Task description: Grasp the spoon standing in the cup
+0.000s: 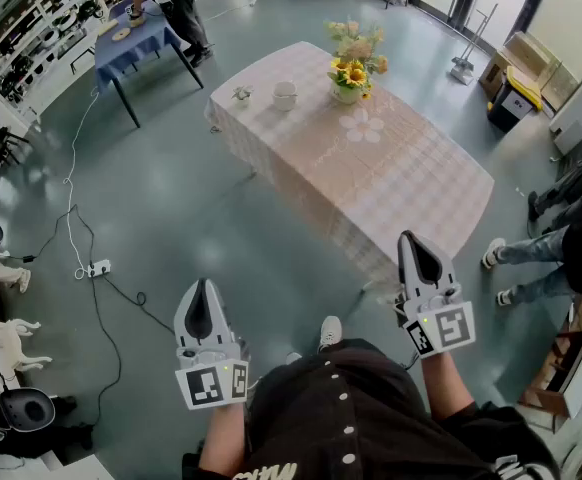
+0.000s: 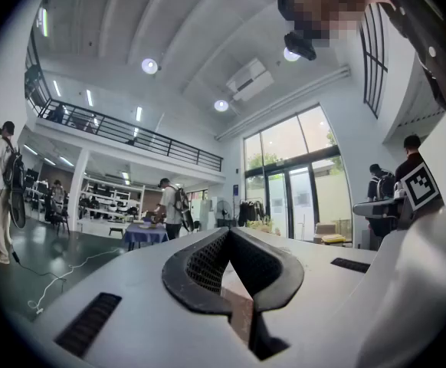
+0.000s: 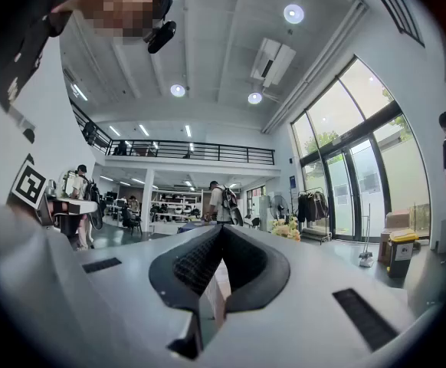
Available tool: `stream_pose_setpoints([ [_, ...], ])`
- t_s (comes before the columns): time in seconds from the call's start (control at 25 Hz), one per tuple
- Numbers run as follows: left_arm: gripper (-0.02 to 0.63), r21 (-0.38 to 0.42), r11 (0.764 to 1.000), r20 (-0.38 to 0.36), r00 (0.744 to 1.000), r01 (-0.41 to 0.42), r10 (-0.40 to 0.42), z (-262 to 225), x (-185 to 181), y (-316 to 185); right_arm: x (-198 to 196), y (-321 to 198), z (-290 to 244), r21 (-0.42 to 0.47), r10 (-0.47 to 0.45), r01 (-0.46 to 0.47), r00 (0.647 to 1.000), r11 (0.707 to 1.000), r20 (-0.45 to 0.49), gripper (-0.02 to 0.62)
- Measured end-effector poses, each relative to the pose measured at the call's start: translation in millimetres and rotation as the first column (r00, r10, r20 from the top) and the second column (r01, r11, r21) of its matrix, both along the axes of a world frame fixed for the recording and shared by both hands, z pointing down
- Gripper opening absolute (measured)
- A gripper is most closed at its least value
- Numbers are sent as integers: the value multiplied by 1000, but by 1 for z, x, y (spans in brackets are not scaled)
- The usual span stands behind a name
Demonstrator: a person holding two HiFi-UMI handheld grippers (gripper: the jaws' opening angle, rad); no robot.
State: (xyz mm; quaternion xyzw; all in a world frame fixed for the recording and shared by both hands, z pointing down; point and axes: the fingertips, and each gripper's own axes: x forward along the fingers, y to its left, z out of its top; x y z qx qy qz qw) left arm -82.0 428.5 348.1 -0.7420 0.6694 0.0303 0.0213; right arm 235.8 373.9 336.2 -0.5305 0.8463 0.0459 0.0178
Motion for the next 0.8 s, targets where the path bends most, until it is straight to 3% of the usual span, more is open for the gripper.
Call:
stream_pose_setpoints([
  [0.24, 17, 2, 1000, 2, 1000, -2, 2, -1, 8, 1, 3, 3, 0, 1, -9, 9, 1000, 1000, -11, -11],
  [0.48, 17, 0, 1000, 12, 1000, -3, 3, -3, 8, 6, 5, 9, -8, 32, 1, -3, 999, 999, 54, -11],
  [0.8, 17, -6, 1000, 15, 1000, -4, 4, -3, 11, 6, 5, 7, -6, 30, 3, -3, 1000, 1000, 24, 11],
])
